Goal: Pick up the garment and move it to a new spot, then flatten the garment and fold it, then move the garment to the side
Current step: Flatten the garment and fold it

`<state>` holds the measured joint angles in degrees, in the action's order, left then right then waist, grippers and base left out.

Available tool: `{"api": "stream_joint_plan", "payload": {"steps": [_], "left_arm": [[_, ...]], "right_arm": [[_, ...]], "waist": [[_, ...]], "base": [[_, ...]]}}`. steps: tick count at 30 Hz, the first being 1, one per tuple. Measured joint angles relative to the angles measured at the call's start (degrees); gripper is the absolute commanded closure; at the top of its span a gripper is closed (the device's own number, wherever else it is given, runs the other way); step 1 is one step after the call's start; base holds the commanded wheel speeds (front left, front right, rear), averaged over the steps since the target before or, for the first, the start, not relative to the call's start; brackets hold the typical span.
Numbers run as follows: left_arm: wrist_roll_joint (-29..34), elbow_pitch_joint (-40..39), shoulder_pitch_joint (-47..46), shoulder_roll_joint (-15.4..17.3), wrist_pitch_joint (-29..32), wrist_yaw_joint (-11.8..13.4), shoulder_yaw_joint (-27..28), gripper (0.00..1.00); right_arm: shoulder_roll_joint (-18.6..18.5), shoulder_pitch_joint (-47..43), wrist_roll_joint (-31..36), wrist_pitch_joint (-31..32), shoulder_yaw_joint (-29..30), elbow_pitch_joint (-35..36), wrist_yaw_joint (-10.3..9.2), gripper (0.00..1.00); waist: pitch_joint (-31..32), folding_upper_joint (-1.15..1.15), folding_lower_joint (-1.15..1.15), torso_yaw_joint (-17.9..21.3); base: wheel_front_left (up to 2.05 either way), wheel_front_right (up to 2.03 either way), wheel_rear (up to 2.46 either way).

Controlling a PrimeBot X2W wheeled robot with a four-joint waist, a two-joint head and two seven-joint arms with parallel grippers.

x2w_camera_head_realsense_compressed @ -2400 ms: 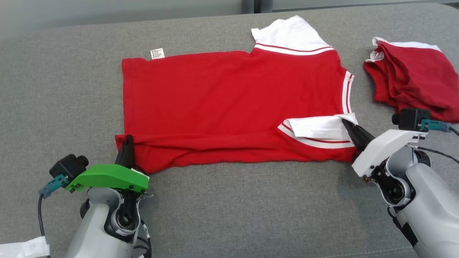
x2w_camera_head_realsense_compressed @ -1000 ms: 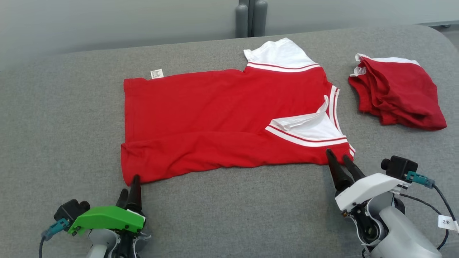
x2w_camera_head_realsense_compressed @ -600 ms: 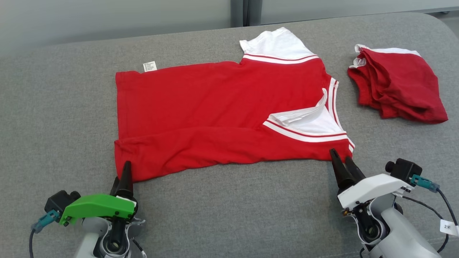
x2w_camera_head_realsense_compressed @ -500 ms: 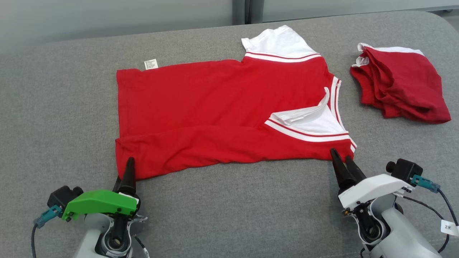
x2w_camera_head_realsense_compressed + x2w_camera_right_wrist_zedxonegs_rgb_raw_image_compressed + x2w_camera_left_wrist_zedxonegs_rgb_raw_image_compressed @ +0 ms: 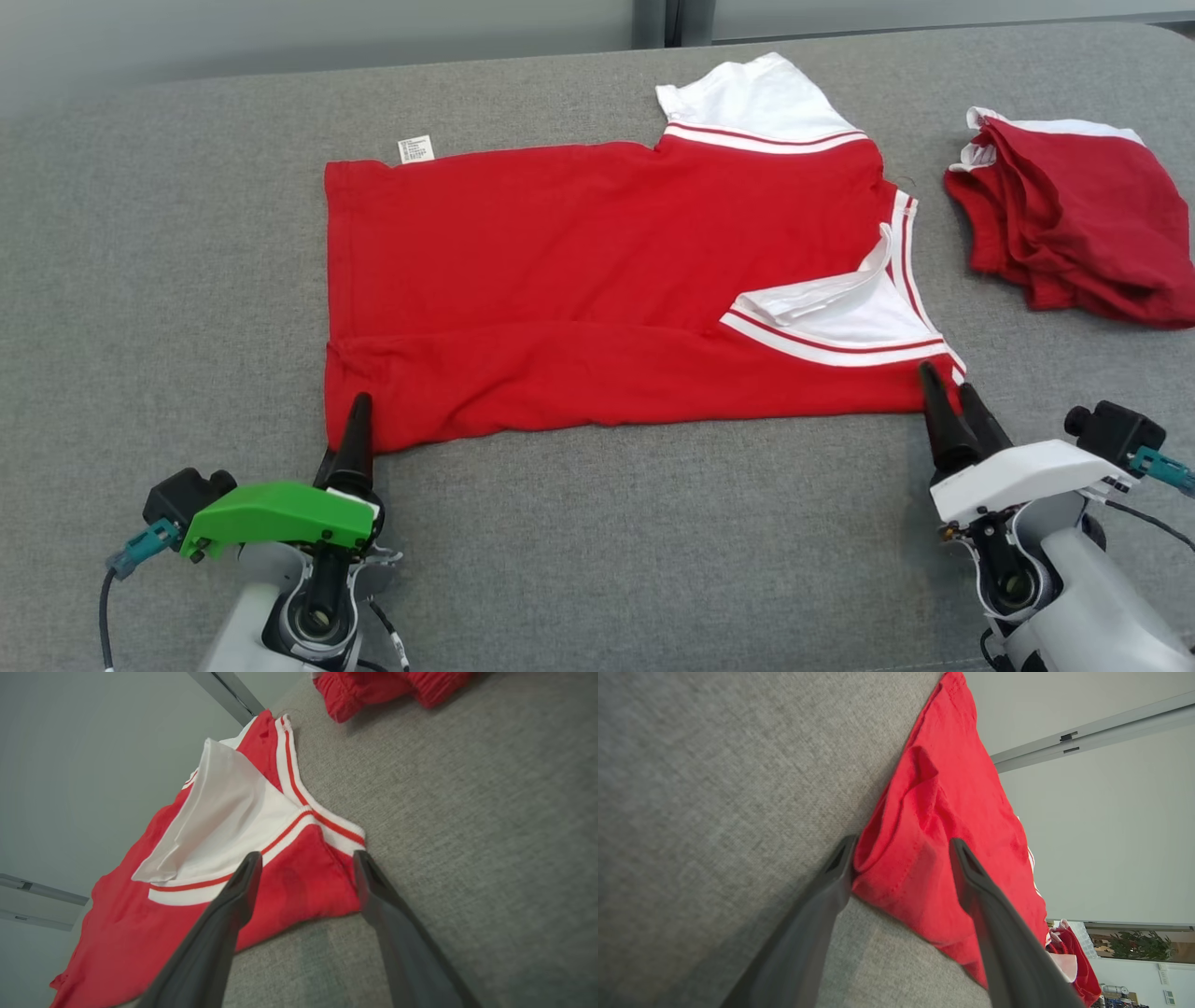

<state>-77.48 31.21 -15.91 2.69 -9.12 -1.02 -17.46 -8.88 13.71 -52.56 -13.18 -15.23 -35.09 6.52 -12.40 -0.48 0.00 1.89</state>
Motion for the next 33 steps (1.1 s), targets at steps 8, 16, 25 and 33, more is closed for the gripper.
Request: {"api": "stream_joint_plan", "payload": {"steps": [8, 16, 25, 33], "left_arm": [[-0.4, 0.2, 0.0, 0.2, -0.6, 0.0, -1.1, 0.22], [-1.8, 1.2, -0.6, 0.1, -1.1, 0.0, -2.7, 0.5], [-4.6, 2.0, -1.6, 0.1, -1.3, -0.1, -3.8, 0.73], [-5.0, 2.5, -1.7, 0.0, -3.1, -1.5, -4.8, 1.0]], "right_arm": [[-1.7, -0.2, 0.9, -0.5, 1.8, 1.5, -0.14, 0.0], [-0.2, -1.6, 0.6, -0.3, -0.3, 0.3, -0.07, 0.0], [0.3, -0.2, 1.1, 0.1, -1.9, -0.6, -0.05, 0.76], [1.5, 0.5, 1.3, 0.1, -1.5, -1.2, -0.02, 1.0]], "waist": [[-0.2, 0.0, 0.0, 0.3], [-0.4, 0.0, 0.0, 0.5], [0.1, 0.0, 0.0, 0.0], [1.0, 0.0, 0.0, 0.0]], "base": [[0.0, 0.0, 0.0], [0.0, 0.0, 0.0], [0.0, 0.0, 0.0], [0.0, 0.0, 0.0]]}}
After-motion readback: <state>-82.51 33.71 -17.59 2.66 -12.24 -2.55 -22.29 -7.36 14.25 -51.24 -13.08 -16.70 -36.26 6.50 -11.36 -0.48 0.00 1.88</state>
